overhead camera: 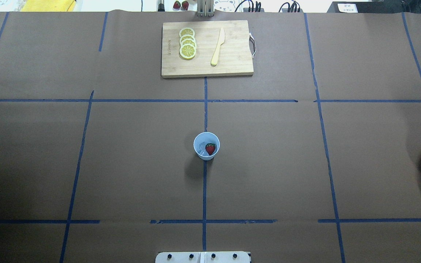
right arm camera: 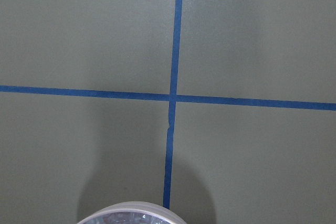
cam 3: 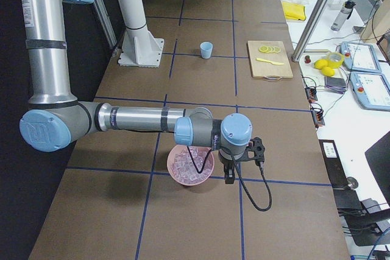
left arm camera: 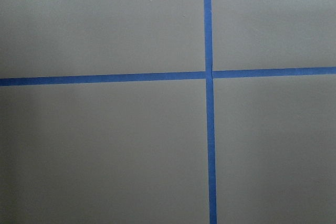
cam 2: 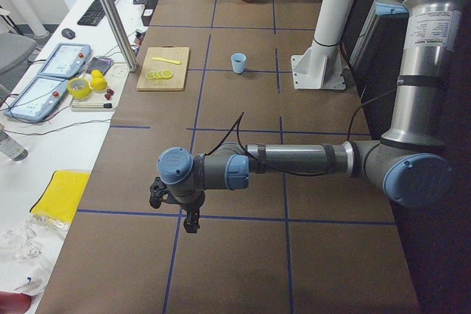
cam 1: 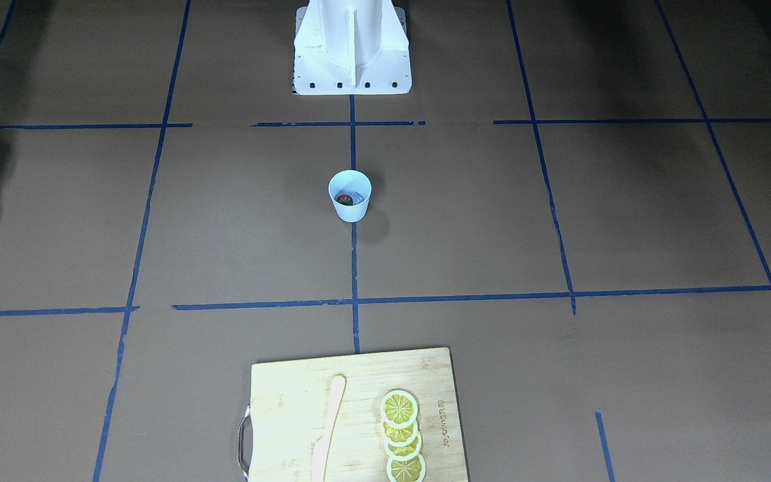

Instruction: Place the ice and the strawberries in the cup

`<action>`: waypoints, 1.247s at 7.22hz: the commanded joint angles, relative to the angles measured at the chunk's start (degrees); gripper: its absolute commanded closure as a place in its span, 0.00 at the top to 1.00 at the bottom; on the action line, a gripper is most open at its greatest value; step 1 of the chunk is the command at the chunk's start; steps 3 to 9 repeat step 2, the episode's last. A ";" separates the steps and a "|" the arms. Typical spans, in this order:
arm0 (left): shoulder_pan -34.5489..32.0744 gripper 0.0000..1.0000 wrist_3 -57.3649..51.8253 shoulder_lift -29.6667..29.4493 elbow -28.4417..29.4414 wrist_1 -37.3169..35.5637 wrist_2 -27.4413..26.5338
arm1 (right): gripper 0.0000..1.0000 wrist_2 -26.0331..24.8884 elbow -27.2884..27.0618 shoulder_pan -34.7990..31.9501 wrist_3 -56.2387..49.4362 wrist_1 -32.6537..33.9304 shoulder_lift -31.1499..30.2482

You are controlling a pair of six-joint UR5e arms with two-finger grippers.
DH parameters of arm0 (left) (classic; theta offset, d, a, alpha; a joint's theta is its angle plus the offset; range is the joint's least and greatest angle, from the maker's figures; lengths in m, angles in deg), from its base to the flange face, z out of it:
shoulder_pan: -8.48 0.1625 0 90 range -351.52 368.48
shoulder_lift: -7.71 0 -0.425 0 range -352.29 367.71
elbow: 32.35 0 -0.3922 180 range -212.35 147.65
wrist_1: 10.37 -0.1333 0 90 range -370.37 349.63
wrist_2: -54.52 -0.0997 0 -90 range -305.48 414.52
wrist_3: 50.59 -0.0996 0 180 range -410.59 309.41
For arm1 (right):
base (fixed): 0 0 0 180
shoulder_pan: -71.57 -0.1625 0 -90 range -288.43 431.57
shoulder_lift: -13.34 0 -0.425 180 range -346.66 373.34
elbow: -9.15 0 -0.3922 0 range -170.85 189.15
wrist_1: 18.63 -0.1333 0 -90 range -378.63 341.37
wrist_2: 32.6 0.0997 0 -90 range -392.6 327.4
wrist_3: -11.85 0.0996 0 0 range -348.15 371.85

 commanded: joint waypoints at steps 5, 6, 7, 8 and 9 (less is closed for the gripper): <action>0.00 1.00 0.00 -0.14 0.06 -0.05 0.09 | 0.99 0.00 0.02 0.08 0.00 0.00 0.28; 0.00 1.00 0.00 -0.14 0.06 -0.05 0.09 | 0.99 0.00 0.02 0.08 0.00 0.00 0.28; 0.00 1.00 0.00 -0.14 0.06 -0.05 0.09 | 0.99 0.00 0.02 0.08 0.00 0.00 0.28; 0.00 1.00 0.00 -0.14 0.06 -0.05 0.09 | 0.99 0.00 0.02 0.08 0.00 0.00 0.28; 0.00 1.00 0.00 -0.14 0.06 -0.05 0.09 | 0.99 0.00 0.02 0.08 0.00 0.00 0.28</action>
